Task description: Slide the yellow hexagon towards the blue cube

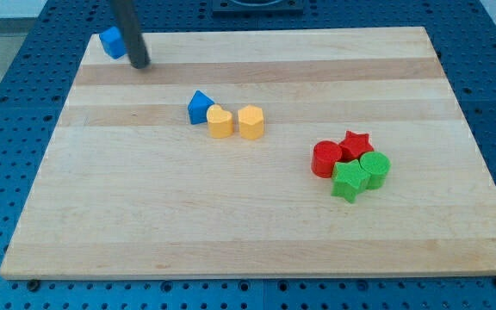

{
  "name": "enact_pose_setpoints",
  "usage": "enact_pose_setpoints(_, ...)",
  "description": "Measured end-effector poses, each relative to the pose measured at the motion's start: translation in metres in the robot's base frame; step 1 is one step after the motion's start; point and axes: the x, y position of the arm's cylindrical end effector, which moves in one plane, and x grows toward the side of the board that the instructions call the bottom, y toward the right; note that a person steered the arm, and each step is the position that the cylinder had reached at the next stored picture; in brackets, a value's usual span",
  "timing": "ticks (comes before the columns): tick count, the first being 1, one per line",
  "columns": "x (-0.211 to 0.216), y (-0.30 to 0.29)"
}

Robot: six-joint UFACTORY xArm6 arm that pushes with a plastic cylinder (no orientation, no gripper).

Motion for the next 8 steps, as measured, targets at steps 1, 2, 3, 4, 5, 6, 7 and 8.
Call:
enact_pose_setpoints(1,0.0,0.083)
enact_pose_setpoints(2,0.031,0.15)
enact_pose_setpoints(3,0.084,0.198)
enact_pose_setpoints(4,0.141,0.211)
enact_pose_setpoints(5,0.17,0.181)
enact_pose_setpoints(6,0.165,0.167)
enact_pose_setpoints(7,0.145,0.168)
enact_pose_setpoints(8,0.134,0.173)
